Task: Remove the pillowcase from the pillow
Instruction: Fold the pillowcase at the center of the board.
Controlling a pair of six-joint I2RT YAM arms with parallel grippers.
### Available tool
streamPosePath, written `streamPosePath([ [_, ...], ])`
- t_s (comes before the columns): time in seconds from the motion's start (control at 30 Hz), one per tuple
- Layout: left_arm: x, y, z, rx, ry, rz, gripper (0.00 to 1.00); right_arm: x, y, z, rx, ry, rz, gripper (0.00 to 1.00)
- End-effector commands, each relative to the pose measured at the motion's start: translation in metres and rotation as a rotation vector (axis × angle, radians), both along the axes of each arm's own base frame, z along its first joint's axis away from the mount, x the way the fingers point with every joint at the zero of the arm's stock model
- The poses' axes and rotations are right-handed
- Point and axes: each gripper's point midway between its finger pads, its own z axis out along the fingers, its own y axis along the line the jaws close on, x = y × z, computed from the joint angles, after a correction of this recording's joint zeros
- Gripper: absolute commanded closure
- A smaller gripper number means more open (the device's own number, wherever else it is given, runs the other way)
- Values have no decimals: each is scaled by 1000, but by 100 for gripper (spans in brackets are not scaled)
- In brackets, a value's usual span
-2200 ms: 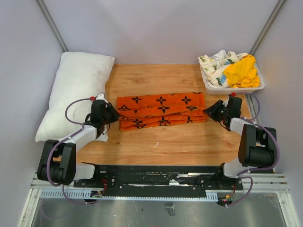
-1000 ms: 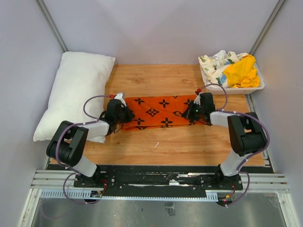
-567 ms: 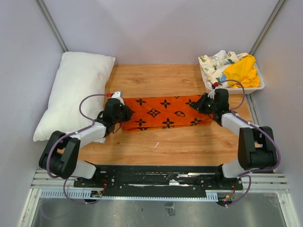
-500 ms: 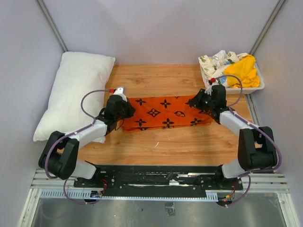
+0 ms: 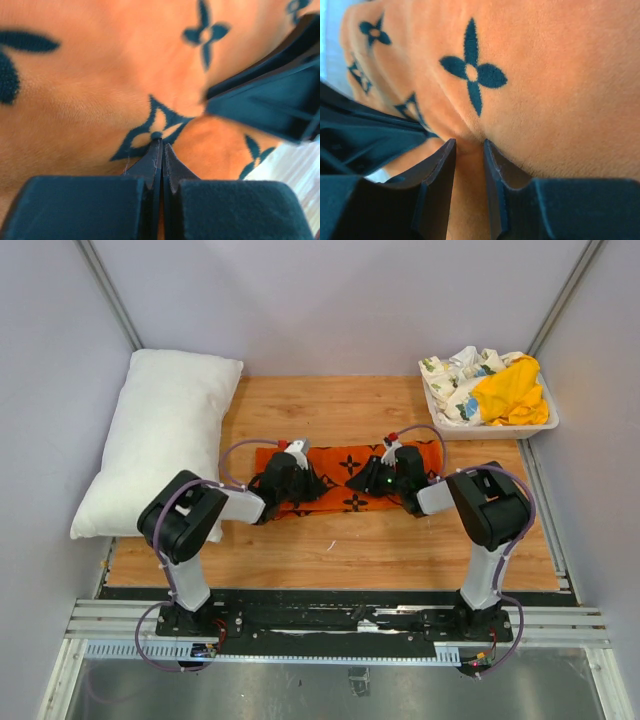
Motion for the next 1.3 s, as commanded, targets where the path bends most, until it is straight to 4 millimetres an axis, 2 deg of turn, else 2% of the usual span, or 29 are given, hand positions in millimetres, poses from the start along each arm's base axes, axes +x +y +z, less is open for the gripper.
streamPosePath([
  [0.0, -1, 9, -15, -25, 2, 65, 100, 7, -27, -3, 80, -6, -69, 69],
  [0.23, -20, 63, -60, 72, 123, 195, 100, 36, -141, -22, 77, 55, -387, 62],
  [0.4, -27, 90, -75, 100, 180, 260, 100, 46, -182, -37, 133, 99, -534, 59],
  [0.57, -28, 106, -72, 132, 182, 297, 100, 27, -225, -43, 142, 111, -711, 51],
  [0.8, -22, 115, -60, 179, 162, 318, 100, 9, -240, -18, 94, 78, -745, 43],
  [0.97, -14, 125, -55, 167, 181, 333, 100, -10, -273, -3, -104, 80, -878, 26],
  [1.07, -6, 132, -46, 171, 160, 340, 100, -11, -281, 28, -157, 2, -892, 23],
  [1.13, 6, 131, -26, 179, 111, 333, 100, -6, -275, 53, -175, -61, -861, 24],
  [1.23, 25, 118, 20, 154, -1, 290, 99, 5, -247, 85, -221, -152, -759, 25],
  [1.27, 29, 110, 35, 151, -44, 263, 93, 9, -235, 95, -235, -183, -722, 26],
])
